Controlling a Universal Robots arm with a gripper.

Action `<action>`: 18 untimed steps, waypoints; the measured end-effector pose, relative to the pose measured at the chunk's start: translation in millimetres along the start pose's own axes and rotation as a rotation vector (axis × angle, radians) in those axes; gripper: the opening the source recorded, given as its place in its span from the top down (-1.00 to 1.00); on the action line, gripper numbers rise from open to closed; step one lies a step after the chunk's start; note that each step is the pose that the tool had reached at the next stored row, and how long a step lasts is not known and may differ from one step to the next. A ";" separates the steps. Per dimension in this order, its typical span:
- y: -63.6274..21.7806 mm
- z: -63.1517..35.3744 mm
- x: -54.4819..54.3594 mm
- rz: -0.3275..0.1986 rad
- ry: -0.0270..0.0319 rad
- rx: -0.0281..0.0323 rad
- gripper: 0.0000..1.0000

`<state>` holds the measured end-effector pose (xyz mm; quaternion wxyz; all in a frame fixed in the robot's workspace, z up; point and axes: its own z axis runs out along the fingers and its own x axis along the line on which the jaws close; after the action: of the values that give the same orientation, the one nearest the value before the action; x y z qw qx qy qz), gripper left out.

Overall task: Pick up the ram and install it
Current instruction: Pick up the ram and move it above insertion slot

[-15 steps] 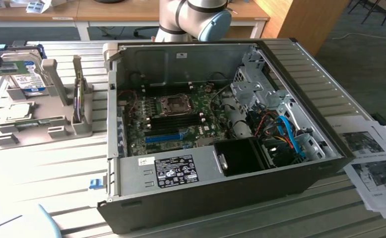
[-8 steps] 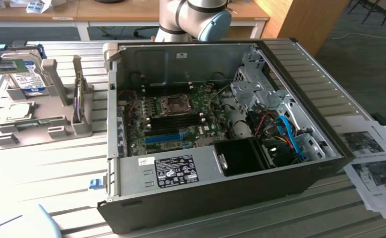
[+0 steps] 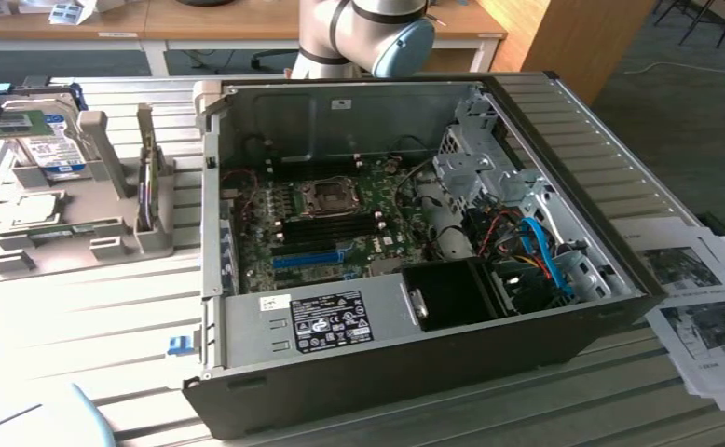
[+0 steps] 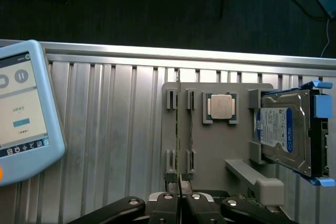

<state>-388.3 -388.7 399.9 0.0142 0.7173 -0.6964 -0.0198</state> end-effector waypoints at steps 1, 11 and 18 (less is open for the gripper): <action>0.0 0.0 0.0 0.000 0.0000 0.0000 0.78; -2.9 -0.2 0.1 0.000 0.0000 -0.0001 0.78; -13.1 -0.7 0.4 0.000 0.0000 0.0000 0.78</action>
<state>-375.2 -388.7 399.9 0.0142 0.7173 -0.6963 -0.0198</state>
